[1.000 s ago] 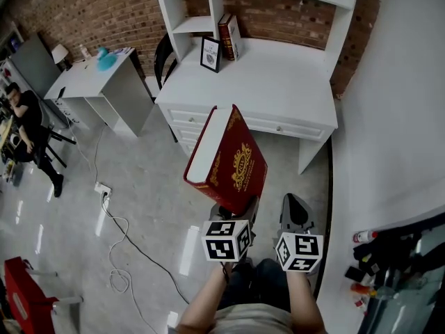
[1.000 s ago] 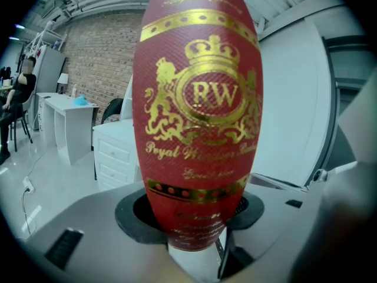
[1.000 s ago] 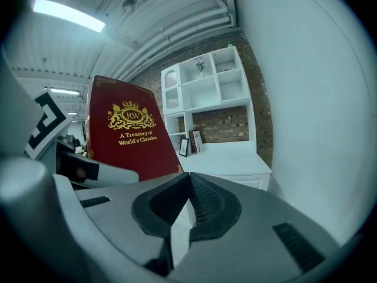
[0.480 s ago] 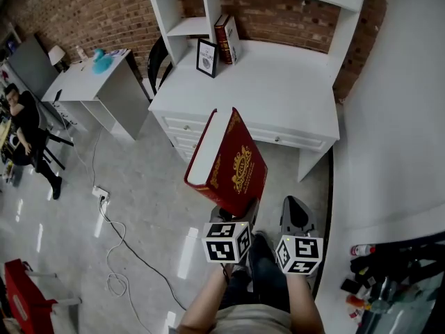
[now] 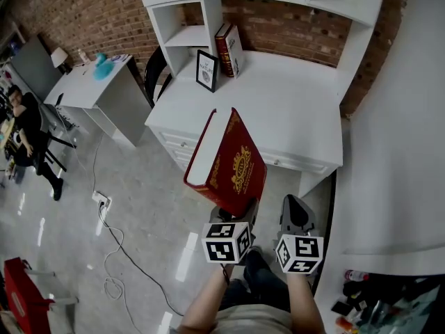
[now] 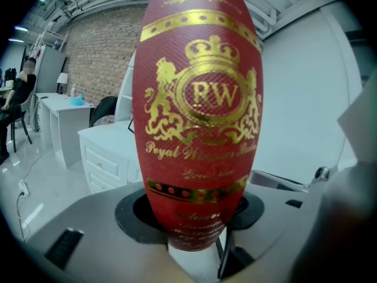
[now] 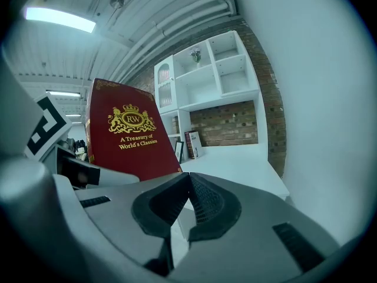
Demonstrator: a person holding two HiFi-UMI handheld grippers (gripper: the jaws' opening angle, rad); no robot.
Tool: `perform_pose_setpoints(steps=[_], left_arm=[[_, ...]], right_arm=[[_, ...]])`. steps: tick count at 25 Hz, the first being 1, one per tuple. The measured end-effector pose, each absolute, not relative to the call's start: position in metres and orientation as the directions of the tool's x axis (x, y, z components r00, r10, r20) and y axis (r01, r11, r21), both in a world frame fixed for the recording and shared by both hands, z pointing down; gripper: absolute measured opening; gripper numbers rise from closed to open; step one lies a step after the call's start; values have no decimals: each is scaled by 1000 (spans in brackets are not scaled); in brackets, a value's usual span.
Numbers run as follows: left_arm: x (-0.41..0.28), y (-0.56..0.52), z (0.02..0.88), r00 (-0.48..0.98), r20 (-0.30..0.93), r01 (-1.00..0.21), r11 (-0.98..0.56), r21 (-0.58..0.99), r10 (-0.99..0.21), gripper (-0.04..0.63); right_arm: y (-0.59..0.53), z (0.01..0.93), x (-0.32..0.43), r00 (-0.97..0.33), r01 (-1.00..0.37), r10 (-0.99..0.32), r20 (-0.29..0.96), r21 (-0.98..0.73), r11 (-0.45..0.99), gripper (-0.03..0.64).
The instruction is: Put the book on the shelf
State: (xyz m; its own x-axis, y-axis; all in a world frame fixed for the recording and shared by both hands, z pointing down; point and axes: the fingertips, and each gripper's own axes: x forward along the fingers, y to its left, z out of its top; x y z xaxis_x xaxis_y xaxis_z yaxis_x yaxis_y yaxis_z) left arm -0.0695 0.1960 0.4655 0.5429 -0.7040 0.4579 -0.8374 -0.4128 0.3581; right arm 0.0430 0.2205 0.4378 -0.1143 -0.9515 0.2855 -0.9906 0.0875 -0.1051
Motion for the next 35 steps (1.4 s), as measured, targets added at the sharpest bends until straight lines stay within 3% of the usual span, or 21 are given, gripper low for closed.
perform_pose_setpoints(steps=[19,35], left_arm=[[-20,97,484,521,493,-850,-373,372,-696,242],[-25,-19,485,551,492,-832,-406,377,-673,241]], right_arm=[[111,451,87,-161,-984,-939,304,-123,129,17],[0,454,83,-121,-989,-943,309,-121,87,17]])
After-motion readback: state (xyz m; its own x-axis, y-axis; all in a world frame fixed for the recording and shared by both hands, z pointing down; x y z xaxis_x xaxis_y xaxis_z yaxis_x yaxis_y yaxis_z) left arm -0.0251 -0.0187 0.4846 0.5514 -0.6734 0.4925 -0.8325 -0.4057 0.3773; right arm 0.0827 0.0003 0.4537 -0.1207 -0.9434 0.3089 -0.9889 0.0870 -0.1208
